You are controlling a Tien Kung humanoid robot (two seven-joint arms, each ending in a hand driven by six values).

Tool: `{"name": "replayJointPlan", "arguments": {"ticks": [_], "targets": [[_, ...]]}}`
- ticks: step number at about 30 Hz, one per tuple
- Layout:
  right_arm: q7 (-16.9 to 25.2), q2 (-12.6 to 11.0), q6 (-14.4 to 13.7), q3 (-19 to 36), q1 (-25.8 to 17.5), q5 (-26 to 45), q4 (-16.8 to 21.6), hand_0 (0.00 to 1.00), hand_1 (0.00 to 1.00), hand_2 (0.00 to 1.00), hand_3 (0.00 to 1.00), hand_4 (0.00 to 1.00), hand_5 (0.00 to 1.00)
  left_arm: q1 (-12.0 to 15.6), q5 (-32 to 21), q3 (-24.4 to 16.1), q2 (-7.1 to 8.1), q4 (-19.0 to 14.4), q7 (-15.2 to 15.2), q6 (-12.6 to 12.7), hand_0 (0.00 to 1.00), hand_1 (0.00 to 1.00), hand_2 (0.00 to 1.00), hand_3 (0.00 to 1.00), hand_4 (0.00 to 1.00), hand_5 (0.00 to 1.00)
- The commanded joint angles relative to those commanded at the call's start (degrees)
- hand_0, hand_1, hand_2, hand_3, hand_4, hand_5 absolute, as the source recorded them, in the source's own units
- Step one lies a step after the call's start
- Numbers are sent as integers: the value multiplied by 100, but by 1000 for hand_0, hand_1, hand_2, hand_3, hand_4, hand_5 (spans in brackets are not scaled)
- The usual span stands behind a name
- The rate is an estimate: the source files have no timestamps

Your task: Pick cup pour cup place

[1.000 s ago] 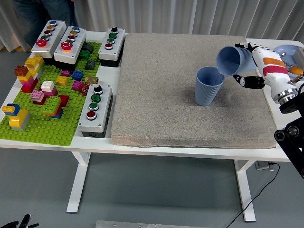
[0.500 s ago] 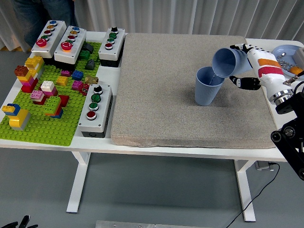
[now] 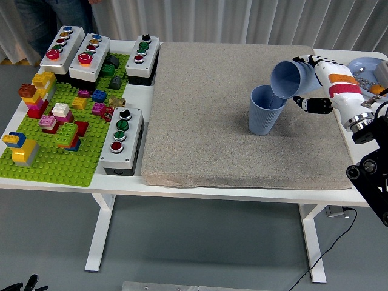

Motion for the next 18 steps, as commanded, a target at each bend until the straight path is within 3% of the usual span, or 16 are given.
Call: {"name": "replayJointPlan", "arguments": {"ticks": [18], "targets": [[21, -129, -541, -264, 110, -177, -43, 815, 599, 488, 564, 566, 2, -16, -13, 5, 0, 0, -3, 2, 720, 650, 730, 654, 488, 976]]}}
